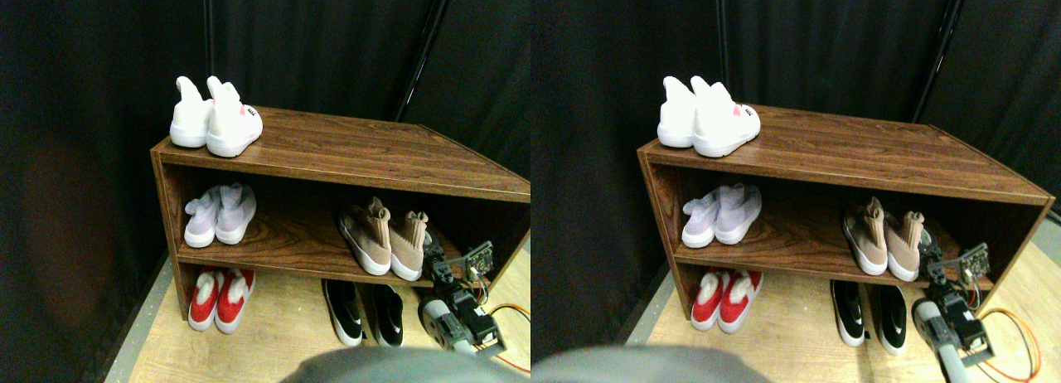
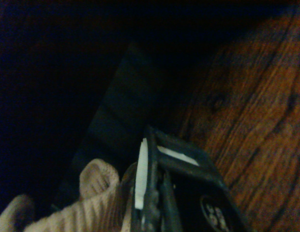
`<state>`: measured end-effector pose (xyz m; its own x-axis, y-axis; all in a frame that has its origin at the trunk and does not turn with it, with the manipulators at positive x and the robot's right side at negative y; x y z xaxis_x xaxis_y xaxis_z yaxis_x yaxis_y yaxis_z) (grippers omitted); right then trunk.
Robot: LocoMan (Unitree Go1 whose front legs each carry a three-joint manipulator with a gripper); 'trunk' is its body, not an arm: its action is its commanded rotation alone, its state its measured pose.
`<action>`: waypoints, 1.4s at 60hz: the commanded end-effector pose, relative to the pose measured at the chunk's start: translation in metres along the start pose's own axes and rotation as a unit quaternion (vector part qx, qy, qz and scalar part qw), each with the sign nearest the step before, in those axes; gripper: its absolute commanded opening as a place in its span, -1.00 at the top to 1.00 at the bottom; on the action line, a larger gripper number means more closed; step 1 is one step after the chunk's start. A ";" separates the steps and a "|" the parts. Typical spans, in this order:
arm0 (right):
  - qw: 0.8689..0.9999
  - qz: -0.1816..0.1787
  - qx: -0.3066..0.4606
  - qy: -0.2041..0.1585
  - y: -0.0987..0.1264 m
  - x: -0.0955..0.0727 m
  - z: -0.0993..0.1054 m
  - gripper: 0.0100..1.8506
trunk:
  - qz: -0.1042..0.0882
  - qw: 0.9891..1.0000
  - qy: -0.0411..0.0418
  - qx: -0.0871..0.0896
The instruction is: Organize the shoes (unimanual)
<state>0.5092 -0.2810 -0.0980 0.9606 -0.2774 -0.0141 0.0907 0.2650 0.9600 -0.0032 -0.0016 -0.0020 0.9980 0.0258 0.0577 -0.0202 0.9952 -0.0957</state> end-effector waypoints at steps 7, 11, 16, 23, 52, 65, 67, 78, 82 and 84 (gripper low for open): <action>0.999 0.014 -0.020 -0.024 0.008 0.000 0.010 0.94 | 0.002 1.000 0.007 0.003; 0.999 0.018 -0.021 -0.021 0.010 0.000 0.015 0.94 | -0.001 1.000 0.007 0.005; 0.999 0.037 -0.027 -0.007 0.014 0.000 0.023 0.94 | -0.005 1.000 0.007 0.008; 0.998 0.046 -0.032 -0.014 0.020 -0.004 0.033 0.94 | -0.011 1.000 0.007 0.010; 0.989 0.123 -0.075 0.018 0.040 -0.058 0.071 0.94 | -0.028 0.999 0.009 0.015; 0.989 0.140 -0.044 0.033 0.031 -0.095 0.075 0.94 | -0.026 0.999 0.017 0.016; 0.988 0.142 -0.044 0.036 0.030 -0.097 0.075 0.94 | -0.026 0.999 0.017 0.016; 0.983 0.157 -0.052 0.083 0.009 -0.120 0.072 0.94 | -0.024 0.999 0.030 0.016; 0.983 0.153 -0.052 0.081 0.003 -0.124 0.070 0.94 | -0.023 0.999 0.033 0.017; 0.985 0.144 -0.043 0.080 -0.002 -0.129 0.068 0.94 | -0.023 0.999 0.037 0.017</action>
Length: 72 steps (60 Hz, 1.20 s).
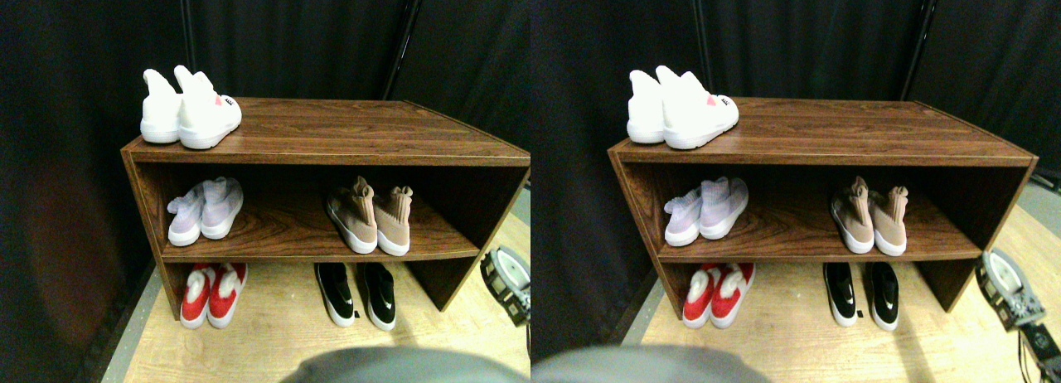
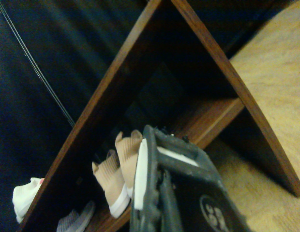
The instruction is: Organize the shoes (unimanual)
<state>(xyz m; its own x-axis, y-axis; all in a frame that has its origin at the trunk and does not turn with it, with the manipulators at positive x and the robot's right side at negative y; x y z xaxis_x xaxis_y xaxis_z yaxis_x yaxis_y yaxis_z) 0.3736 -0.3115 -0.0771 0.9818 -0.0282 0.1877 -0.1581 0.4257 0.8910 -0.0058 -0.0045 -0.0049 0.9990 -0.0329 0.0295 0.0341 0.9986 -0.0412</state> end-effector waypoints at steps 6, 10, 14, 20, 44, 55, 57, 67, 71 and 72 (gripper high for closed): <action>0.999 -0.002 0.040 0.005 -0.009 -0.013 -0.011 0.94 | 0.006 1.000 0.027 -0.012; 0.998 -0.021 0.054 0.001 -0.015 -0.017 -0.018 0.94 | 0.009 0.999 0.028 -0.012; 0.997 -0.029 0.068 0.008 -0.030 -0.018 -0.028 0.94 | 0.011 0.999 0.029 -0.012; 0.994 -0.054 0.089 0.016 -0.046 -0.016 -0.037 0.94 | 0.013 0.999 0.030 -0.015; 0.984 -0.147 0.102 -0.011 -0.094 0.008 -0.069 0.94 | 0.021 0.999 0.032 -0.022; 0.979 -0.172 0.104 -0.030 -0.111 0.029 -0.068 0.94 | 0.021 0.999 0.032 -0.021; 0.979 -0.172 0.105 -0.030 -0.112 0.032 -0.067 0.94 | 0.021 0.999 0.033 -0.022; 0.977 -0.182 0.100 -0.052 -0.121 0.048 -0.061 0.94 | 0.019 0.999 0.033 -0.021; 0.976 -0.186 0.097 -0.055 -0.124 0.053 -0.059 0.94 | 0.020 0.999 0.033 -0.021; 0.976 -0.186 0.097 -0.058 -0.124 0.054 -0.059 0.94 | 0.020 0.999 0.034 -0.021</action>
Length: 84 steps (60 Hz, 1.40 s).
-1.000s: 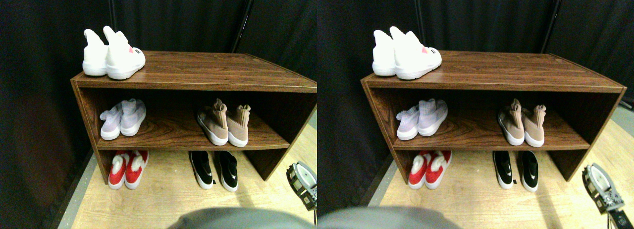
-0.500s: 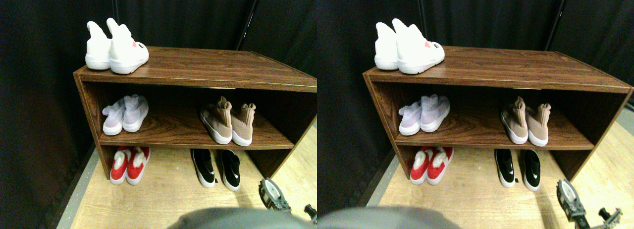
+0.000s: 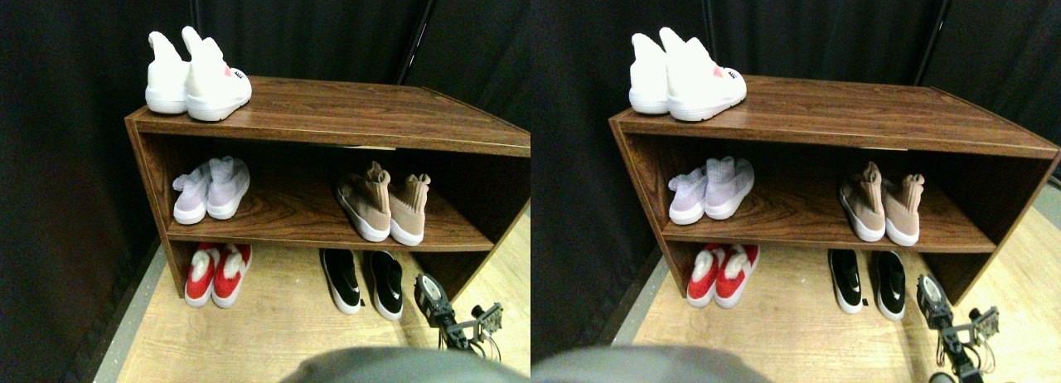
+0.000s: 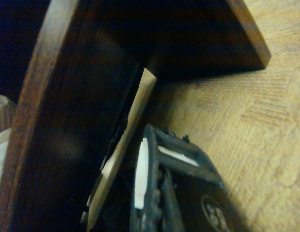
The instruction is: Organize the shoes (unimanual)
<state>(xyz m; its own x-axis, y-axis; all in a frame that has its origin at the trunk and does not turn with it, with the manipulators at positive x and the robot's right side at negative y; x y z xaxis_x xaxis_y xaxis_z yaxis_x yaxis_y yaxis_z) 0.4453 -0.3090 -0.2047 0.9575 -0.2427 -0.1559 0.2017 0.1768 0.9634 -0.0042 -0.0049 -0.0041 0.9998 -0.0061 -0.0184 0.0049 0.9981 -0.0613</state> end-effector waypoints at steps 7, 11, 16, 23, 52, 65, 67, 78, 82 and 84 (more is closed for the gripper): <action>1.000 -0.002 -0.013 -0.026 0.004 0.018 0.002 0.94 | 0.006 1.000 0.011 -0.013; 0.999 -0.012 -0.003 -0.031 0.001 0.025 0.001 0.94 | 0.008 1.000 0.013 -0.014; 0.999 -0.022 0.005 -0.027 -0.006 0.034 0.001 0.94 | 0.012 1.000 0.013 -0.016; 0.998 -0.046 0.013 -0.036 -0.017 0.043 0.001 0.94 | 0.017 1.000 0.015 -0.019; 0.993 -0.076 0.011 -0.094 -0.045 0.059 0.013 0.94 | 0.018 1.000 0.018 -0.011; 0.992 -0.083 0.023 -0.096 -0.044 0.058 0.005 0.94 | 0.021 1.000 0.020 -0.012; 0.992 -0.082 0.023 -0.095 -0.044 0.058 0.003 0.94 | 0.022 0.999 0.020 -0.013; 0.994 -0.076 0.019 -0.072 -0.042 0.057 -0.005 0.94 | 0.029 0.999 0.018 -0.018; 0.995 -0.072 0.014 -0.062 -0.041 0.057 -0.009 0.94 | 0.029 0.999 0.018 -0.018; 0.996 -0.071 0.013 -0.058 -0.041 0.057 -0.011 0.94 | 0.029 0.999 0.018 -0.018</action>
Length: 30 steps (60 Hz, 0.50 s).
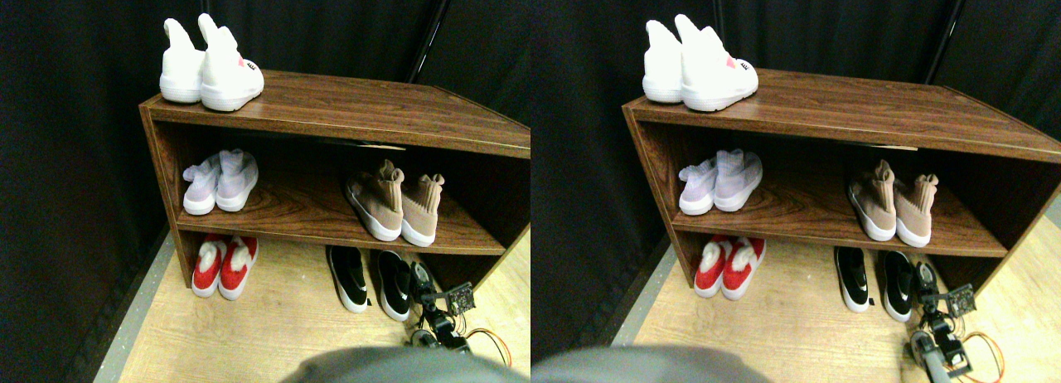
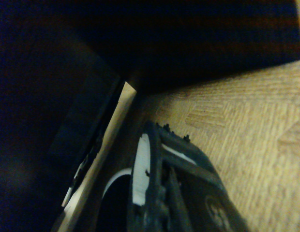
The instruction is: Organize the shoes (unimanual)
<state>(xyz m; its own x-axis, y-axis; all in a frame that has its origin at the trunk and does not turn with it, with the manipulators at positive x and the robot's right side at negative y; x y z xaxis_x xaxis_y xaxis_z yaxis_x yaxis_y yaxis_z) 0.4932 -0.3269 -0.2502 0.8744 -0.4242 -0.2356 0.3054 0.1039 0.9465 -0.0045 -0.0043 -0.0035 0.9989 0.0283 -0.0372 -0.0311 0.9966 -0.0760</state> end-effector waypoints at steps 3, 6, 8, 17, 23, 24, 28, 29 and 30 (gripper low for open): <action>0.999 -0.010 -0.005 0.033 -0.003 -0.001 -0.010 0.94 | 0.016 1.000 0.010 -0.013; 0.999 -0.011 0.004 0.032 -0.003 -0.002 -0.014 0.94 | 0.018 1.000 0.010 -0.015; 0.999 -0.009 0.003 0.032 -0.002 -0.003 -0.017 0.94 | 0.020 1.000 0.010 -0.016; 1.000 -0.016 0.006 0.022 0.000 -0.008 -0.026 0.94 | 0.023 1.000 0.010 -0.019; 0.999 -0.016 0.009 0.028 0.000 -0.009 -0.030 0.94 | 0.025 0.999 0.007 -0.021; 0.999 -0.016 0.008 0.029 0.000 -0.009 -0.031 0.94 | 0.025 0.999 0.008 -0.022; 0.999 -0.017 -0.002 0.035 0.001 -0.010 -0.033 0.94 | 0.025 0.999 0.007 -0.022; 0.999 -0.019 0.003 0.033 0.001 -0.011 -0.033 0.94 | 0.024 0.999 0.008 -0.022; 0.999 -0.018 0.004 0.034 0.002 -0.012 -0.034 0.94 | 0.024 0.999 0.008 -0.022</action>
<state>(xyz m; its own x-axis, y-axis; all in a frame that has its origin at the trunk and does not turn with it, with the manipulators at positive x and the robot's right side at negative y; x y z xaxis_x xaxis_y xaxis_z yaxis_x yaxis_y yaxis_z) 0.4963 -0.2985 -0.2530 0.8779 -0.3998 -0.2637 0.3332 0.1142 0.9359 -0.0041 -0.0026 -0.0026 0.9974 0.0617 -0.0365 -0.0654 0.9920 -0.1084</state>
